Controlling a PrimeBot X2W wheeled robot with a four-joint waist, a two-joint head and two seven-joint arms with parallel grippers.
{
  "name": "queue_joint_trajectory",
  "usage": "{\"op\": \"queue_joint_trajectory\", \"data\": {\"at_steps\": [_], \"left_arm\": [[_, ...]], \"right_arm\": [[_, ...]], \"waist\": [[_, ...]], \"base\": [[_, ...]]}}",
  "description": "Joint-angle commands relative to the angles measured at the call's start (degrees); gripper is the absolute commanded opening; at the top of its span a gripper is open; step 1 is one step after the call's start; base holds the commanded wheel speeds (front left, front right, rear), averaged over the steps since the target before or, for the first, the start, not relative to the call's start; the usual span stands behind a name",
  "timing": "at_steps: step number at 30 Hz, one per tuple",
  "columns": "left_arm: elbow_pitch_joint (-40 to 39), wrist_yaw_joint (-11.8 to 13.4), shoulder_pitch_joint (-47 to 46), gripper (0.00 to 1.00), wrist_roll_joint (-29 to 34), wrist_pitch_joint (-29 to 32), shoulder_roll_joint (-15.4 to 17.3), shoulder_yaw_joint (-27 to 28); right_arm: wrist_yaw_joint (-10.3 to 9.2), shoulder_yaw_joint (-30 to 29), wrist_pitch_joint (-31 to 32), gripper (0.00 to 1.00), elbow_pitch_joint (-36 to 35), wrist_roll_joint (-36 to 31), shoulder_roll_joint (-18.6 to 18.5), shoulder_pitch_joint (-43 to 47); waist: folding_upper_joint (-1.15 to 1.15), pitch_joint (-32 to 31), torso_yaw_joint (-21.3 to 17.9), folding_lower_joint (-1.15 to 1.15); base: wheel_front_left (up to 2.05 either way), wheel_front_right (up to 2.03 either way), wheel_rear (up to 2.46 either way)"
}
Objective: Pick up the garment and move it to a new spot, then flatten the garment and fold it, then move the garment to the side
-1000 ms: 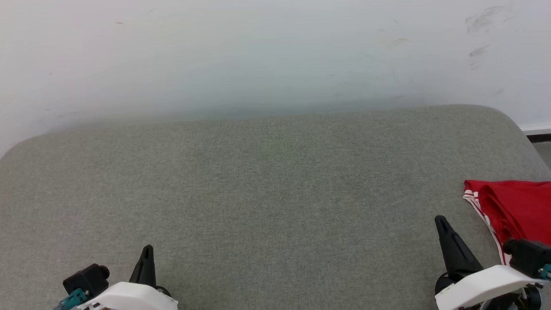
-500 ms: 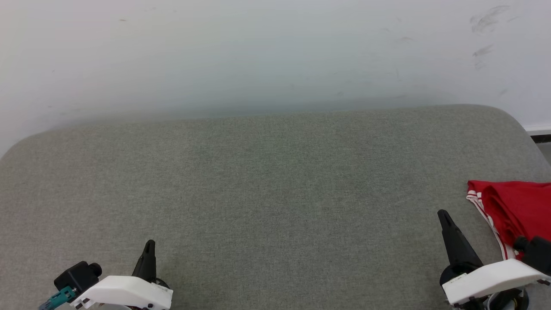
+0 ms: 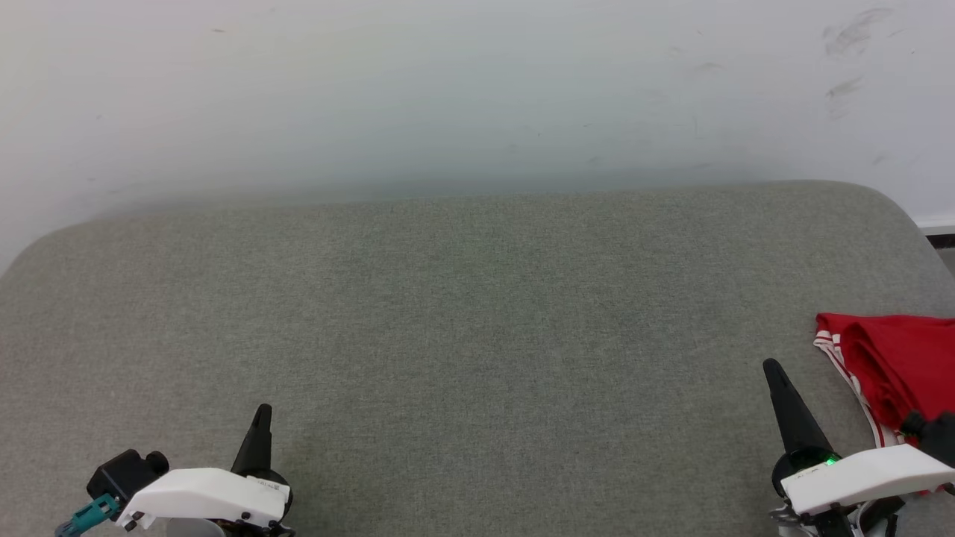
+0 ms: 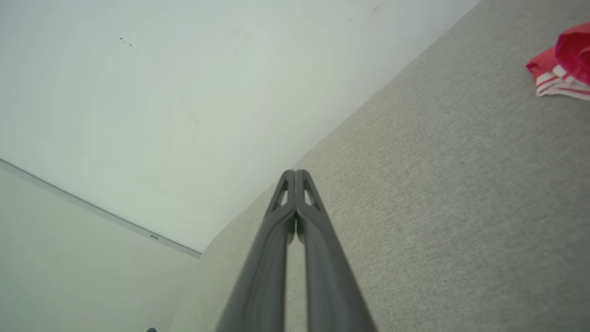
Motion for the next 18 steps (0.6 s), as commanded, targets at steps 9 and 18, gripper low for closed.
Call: {"op": "queue_joint_trajectory", "data": {"at_steps": [9, 18], "left_arm": [[-0.47, -1.63, -2.1, 0.0, -5.67, 1.7, -0.85, 1.67], [-0.39, -2.72, -2.69, 0.0, -10.16, 3.11, -1.69, 2.84]], "right_arm": [[-0.01, -0.51, 0.4, 0.0, 0.99, 7.24, -0.45, -2.36], [-0.02, -0.86, 0.77, 0.0, 2.27, 12.84, -0.42, -3.15]], "waist": [[0.0, 0.17, 0.32, -0.01], [0.0, 0.34, 0.62, -0.01]], "base": [[0.0, 0.0, 0.0], [0.0, 0.0, 0.0]]}}
